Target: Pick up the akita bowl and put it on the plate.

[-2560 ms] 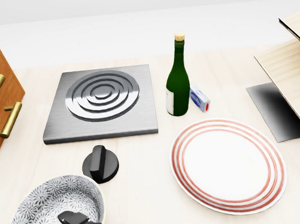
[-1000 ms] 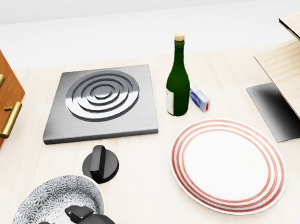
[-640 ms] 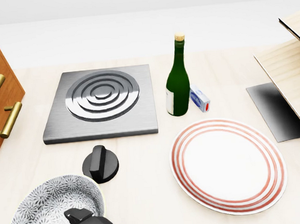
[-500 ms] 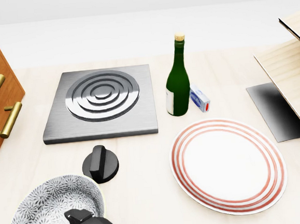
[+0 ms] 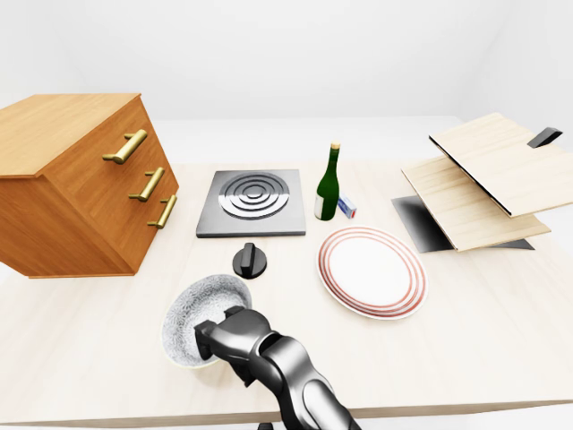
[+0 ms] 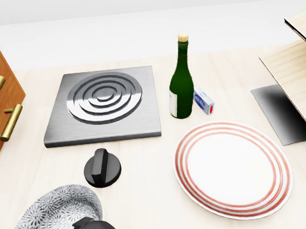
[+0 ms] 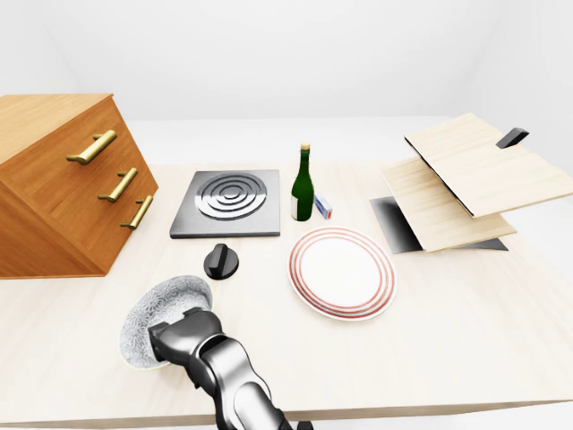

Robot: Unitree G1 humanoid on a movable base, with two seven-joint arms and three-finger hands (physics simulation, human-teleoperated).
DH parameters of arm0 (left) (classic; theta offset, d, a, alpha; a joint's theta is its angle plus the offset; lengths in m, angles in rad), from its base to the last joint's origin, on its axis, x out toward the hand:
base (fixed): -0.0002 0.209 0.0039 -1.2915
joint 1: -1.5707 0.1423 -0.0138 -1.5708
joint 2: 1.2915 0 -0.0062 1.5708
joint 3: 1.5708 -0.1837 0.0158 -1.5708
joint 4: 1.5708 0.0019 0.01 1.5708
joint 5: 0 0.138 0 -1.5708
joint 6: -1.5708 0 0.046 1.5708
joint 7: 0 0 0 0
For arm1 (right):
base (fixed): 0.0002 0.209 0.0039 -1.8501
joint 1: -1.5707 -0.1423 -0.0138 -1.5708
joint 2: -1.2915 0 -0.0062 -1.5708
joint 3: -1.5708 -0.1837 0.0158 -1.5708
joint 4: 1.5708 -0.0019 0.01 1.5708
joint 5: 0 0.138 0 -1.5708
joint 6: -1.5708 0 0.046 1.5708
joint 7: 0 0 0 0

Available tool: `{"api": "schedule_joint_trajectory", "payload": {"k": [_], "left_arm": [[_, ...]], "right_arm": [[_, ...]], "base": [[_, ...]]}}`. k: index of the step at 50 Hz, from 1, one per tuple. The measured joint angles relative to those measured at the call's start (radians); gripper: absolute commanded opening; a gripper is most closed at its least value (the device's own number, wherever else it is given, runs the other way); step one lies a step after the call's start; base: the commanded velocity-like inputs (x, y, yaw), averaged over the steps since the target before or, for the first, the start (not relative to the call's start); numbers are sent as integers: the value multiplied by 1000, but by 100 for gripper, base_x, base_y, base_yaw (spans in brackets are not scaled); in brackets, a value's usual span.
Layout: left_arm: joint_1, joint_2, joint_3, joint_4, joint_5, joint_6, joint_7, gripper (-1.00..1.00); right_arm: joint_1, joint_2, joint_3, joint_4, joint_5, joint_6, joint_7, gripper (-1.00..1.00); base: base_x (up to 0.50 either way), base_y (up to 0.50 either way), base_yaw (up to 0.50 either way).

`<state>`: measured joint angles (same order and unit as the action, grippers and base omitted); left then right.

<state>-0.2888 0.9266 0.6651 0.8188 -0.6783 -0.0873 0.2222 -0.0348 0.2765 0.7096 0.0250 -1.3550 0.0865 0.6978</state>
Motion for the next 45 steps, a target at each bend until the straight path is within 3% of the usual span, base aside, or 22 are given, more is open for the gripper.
{"api": "schedule_joint_trajectory", "payload": {"k": [25, 45], "left_arm": [[0, 0, 0, 0, -1, 0, 0, 100], [0, 0, 0, -1, -2, 2, 1, 100]], "right_arm": [[-2, -7, 4, -33, 16, 1, 0, -100], [5, -1, 2, -117, -127, 1, 0, -100]], "base": [[0, 0, 0], [0, 0, 0]]}}
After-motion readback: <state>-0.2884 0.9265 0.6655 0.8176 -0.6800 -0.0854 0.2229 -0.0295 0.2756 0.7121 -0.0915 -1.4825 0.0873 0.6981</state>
